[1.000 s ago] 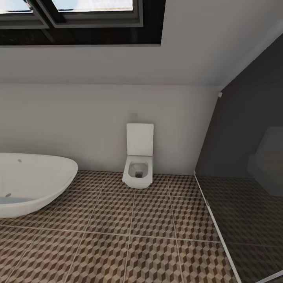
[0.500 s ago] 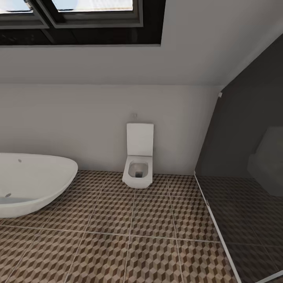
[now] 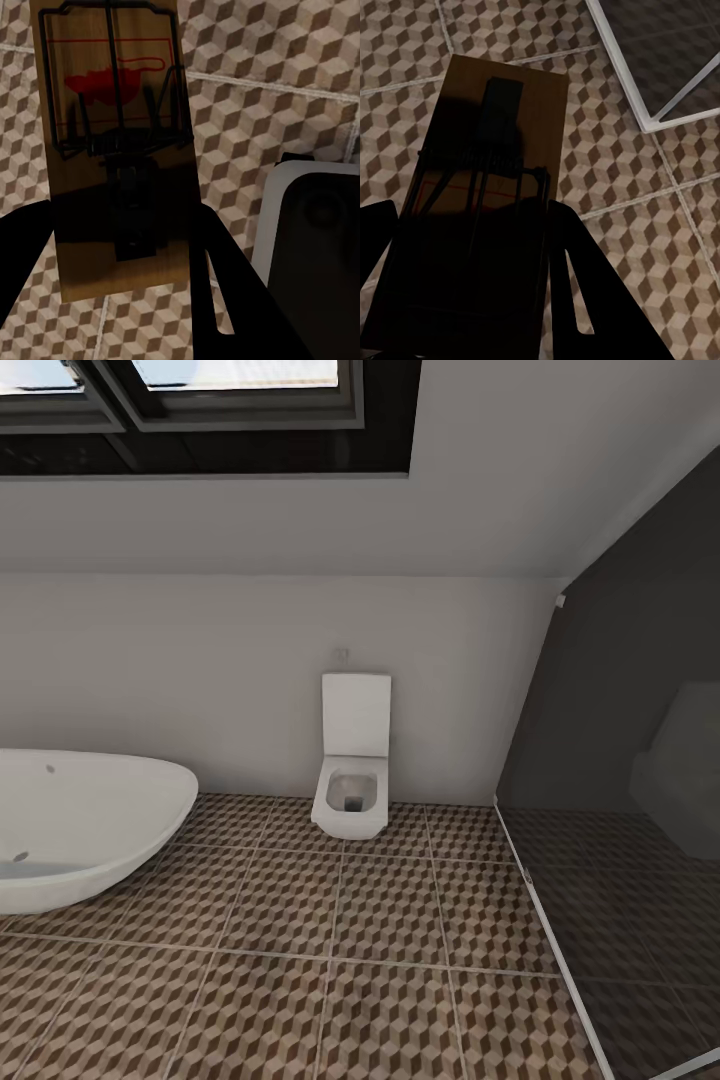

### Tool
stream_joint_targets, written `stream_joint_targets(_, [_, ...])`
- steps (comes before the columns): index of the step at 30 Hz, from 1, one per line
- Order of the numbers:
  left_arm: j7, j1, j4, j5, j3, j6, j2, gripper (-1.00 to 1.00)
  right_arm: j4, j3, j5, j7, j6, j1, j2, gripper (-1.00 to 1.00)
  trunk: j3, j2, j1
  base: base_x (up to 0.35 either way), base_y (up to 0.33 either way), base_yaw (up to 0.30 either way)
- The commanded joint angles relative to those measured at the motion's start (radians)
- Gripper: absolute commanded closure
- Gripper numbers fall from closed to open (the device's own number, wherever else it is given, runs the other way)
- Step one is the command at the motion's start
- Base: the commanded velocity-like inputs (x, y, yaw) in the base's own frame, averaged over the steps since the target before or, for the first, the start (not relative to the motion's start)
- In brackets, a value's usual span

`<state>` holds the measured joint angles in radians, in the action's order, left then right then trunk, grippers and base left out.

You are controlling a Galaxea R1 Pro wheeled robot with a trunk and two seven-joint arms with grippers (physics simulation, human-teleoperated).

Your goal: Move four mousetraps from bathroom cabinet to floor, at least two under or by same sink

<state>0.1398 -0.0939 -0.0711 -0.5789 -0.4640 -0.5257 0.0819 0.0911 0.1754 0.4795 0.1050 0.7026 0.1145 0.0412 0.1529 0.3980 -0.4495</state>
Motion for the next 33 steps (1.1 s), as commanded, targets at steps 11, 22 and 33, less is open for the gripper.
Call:
stream_joint_targets(11, [0.006, -0.001, -0.003, 0.002, -0.007, -0.003, -0.001, 1.0, 0.001, 0.009, 0.002, 0.009, 0.002, 0.001, 0.0, 1.0, 0.002, 0.002, -0.001, 0.0, 0.0, 0.0])
stream_joint_targets(22, [0.006, -0.001, -0.003, 0.002, -0.007, -0.003, -0.001, 1.0, 0.0, 0.009, 0.003, 0.009, 0.002, 0.001, 0.0, 1.0, 0.002, 0.002, -0.001, 0.0, 0.0, 0.0])
stream_joint_targets(33, [0.006, -0.001, -0.003, 0.002, -0.007, -0.003, -0.001, 1.0, 0.0, 0.009, 0.002, 0.009, 0.002, 0.001, 0.0, 1.0, 0.002, 0.002, -0.001, 0.0, 0.0, 0.0])
